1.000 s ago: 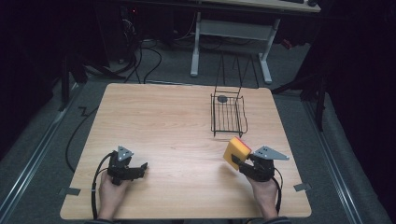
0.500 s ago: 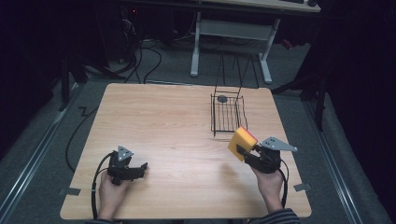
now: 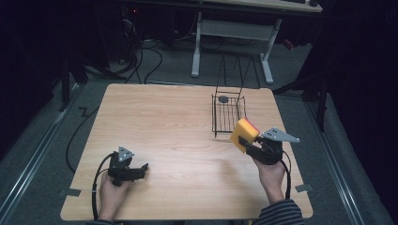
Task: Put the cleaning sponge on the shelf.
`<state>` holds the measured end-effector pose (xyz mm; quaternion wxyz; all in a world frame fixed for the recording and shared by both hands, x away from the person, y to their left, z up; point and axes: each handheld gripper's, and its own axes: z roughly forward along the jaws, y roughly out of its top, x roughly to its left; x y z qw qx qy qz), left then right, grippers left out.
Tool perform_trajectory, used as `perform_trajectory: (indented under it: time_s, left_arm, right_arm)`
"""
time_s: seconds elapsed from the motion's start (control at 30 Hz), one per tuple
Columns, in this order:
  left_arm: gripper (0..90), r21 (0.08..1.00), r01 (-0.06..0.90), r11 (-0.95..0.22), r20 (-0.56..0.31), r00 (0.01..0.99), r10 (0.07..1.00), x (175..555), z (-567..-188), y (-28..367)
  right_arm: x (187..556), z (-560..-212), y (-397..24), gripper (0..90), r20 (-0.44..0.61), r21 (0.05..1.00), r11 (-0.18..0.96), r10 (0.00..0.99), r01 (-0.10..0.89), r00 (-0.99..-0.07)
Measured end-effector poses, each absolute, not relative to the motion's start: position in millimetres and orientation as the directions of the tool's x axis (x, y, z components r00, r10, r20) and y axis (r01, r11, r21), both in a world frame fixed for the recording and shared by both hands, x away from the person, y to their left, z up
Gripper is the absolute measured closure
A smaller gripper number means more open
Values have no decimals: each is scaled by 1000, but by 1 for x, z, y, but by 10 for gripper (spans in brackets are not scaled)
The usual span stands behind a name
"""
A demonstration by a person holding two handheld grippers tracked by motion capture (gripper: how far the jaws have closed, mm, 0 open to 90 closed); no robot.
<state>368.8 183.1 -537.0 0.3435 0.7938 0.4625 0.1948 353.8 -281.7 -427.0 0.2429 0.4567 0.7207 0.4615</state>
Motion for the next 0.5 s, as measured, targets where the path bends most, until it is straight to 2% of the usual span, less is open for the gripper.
perform_trajectory:
  time_s: [0.5]
  left_arm:
    - [150,725,602,-334,-10,495,869,369,-537,183]
  right_arm:
    - [387,-415,-278,584,39,891,161,904,424,-426]
